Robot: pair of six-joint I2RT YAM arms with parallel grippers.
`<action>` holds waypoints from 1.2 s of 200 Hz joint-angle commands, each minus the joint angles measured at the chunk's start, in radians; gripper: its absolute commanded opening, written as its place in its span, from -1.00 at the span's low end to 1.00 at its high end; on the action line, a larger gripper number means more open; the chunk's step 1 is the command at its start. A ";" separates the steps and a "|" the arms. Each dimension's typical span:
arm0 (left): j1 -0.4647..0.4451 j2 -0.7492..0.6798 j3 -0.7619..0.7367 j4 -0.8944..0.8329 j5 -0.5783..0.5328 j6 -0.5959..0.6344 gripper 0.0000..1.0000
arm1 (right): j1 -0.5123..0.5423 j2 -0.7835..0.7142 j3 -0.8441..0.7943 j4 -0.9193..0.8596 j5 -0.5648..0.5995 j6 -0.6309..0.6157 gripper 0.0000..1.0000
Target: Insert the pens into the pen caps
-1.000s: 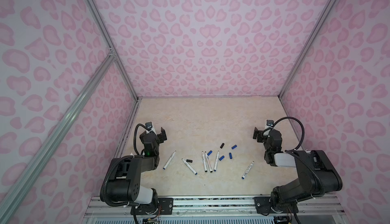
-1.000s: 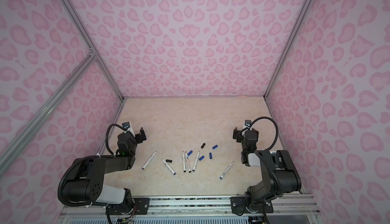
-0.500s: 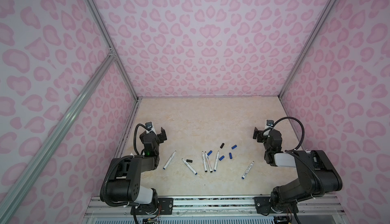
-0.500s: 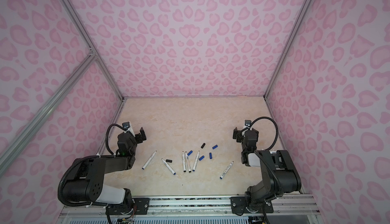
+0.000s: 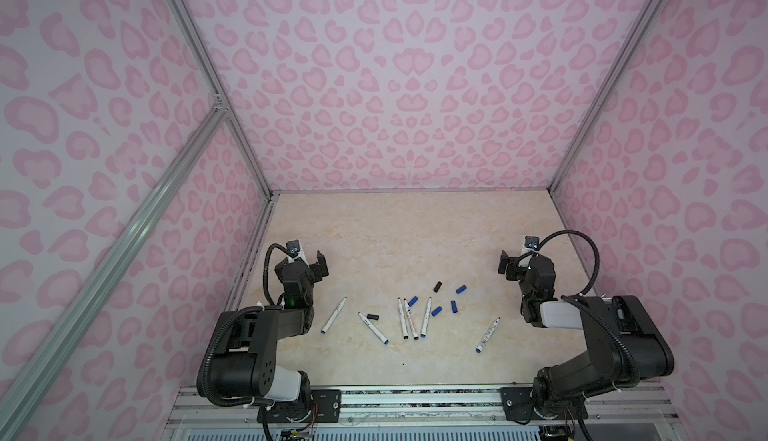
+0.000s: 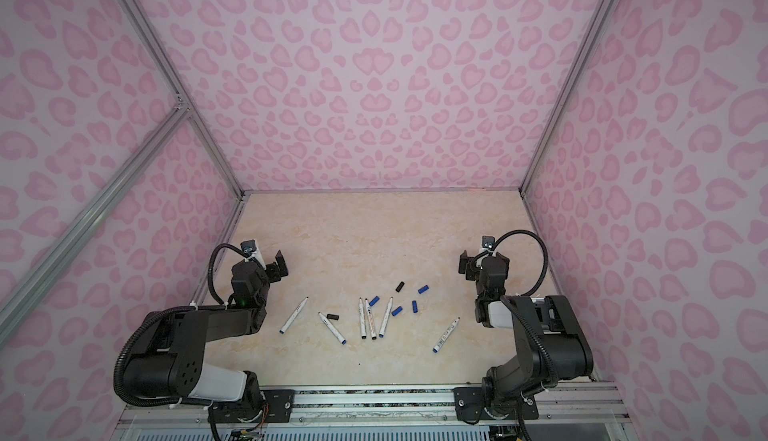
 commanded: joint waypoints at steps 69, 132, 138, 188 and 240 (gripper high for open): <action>-0.008 -0.071 0.370 -0.706 0.085 -0.096 0.96 | 0.100 -0.253 0.168 -0.497 0.152 0.100 0.99; -0.014 -0.629 0.253 -0.895 0.168 -0.347 0.96 | -0.017 -0.290 0.321 -0.755 -0.376 0.481 0.99; -0.014 -0.680 0.250 -0.951 0.152 -0.365 0.96 | -0.023 -0.315 0.292 -0.719 -0.402 0.508 0.99; -0.003 -0.909 0.184 -1.127 0.176 -0.530 0.96 | -0.050 -0.472 0.248 -0.798 -0.370 0.602 0.99; -0.002 -1.075 0.118 -1.175 0.242 -0.571 0.94 | -0.149 -0.725 0.127 -0.928 -0.347 0.768 1.00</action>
